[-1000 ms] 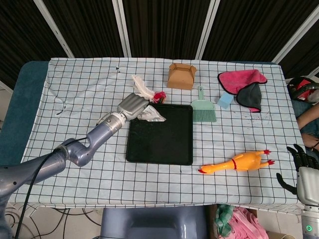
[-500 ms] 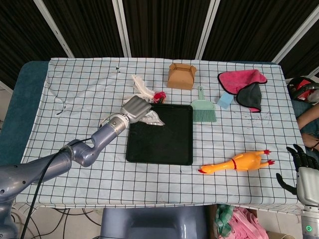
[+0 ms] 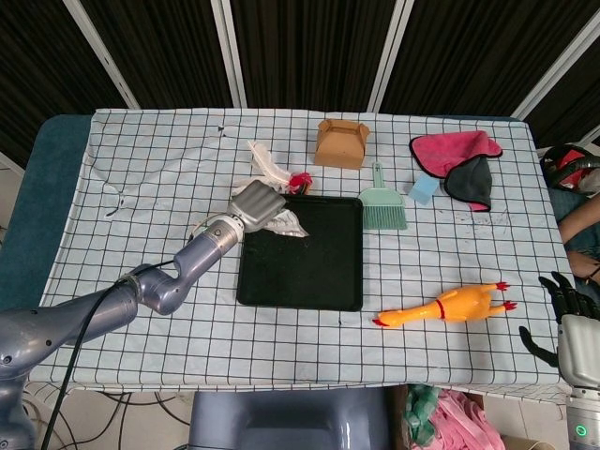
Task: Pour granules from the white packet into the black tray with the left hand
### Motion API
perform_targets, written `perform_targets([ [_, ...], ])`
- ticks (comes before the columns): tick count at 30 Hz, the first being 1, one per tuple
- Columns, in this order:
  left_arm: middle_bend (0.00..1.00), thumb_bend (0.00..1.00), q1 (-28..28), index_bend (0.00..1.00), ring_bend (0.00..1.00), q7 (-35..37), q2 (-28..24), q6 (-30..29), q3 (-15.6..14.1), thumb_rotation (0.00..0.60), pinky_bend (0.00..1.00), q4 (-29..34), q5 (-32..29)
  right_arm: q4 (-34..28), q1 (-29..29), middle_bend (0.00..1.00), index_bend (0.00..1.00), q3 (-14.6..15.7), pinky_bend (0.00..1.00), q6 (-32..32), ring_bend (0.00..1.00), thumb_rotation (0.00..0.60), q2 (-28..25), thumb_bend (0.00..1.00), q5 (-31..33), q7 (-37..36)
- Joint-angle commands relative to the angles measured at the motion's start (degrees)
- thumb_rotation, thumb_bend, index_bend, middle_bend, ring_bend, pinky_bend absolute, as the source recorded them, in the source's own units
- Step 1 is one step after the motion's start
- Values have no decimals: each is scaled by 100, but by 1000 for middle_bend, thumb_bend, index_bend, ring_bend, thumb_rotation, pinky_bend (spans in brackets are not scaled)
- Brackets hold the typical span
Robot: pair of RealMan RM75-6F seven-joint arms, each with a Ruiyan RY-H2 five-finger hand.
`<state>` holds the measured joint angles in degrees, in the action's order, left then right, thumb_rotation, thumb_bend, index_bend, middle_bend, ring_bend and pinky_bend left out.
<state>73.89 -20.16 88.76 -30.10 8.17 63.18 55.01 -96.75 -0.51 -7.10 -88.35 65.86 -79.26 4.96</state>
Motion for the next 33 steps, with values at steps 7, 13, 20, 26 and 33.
perform_targets([
  [7,593,609,157,606,522,-554,-42,-147,-146,600,637,112,-330,-6,-2,78,163,-9,168,8,171,600,-3,233,14,-12],
  [13,594,609,210,607,522,-770,-29,-193,-223,600,637,160,-545,-4,-1,78,163,-8,168,15,171,600,-8,233,13,-32],
  [20,593,609,262,607,522,-945,1,-263,-286,600,638,202,-663,-7,-4,78,164,-8,168,27,171,600,-9,233,20,-37],
  [26,593,609,313,607,522,-1122,33,-294,-368,600,637,192,-741,-7,-6,78,164,-8,168,37,171,600,-12,232,23,-49],
  [33,594,609,305,609,522,-1077,77,-342,-333,600,638,205,-791,-5,-5,78,164,-10,168,34,171,600,-17,232,21,-58],
])
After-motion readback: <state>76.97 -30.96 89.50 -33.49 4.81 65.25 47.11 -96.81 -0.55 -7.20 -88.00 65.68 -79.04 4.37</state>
